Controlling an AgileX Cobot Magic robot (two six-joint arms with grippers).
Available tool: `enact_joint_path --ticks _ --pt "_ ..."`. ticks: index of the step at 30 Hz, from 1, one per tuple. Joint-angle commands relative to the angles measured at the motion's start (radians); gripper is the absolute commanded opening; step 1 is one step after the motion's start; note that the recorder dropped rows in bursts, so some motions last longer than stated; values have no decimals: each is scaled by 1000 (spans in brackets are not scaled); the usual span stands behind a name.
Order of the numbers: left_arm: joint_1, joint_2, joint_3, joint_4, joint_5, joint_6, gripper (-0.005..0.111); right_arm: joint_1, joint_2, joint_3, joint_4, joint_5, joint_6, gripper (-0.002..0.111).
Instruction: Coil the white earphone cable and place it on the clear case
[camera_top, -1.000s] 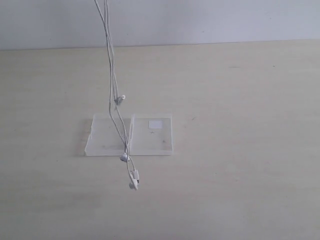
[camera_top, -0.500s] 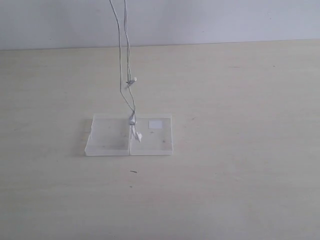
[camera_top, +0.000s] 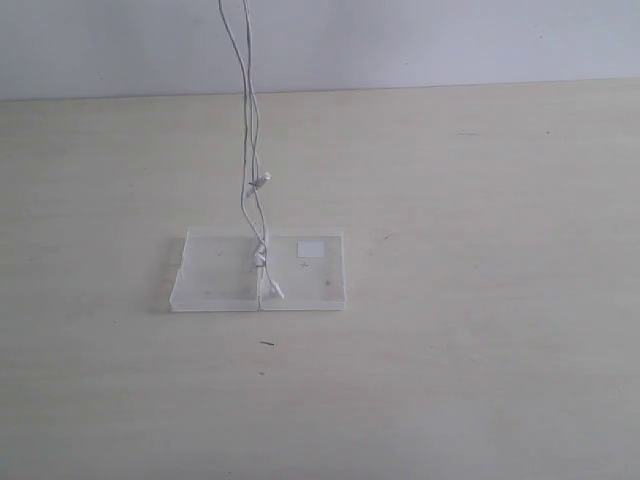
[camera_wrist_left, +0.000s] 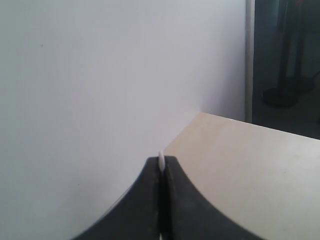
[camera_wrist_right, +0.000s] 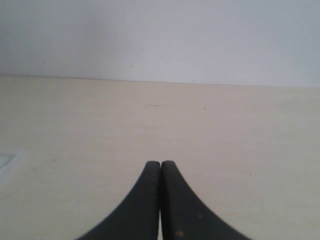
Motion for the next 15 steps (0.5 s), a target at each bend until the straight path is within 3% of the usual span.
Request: enact_joint_path --ticks 1,15 --pt "2 0 1 -1 6 2 0 -4 -4 5 -2 -8 -1 0" --pt "2 0 1 -32 48 -4 0 -4 -4 5 -2 -8 -1 0"
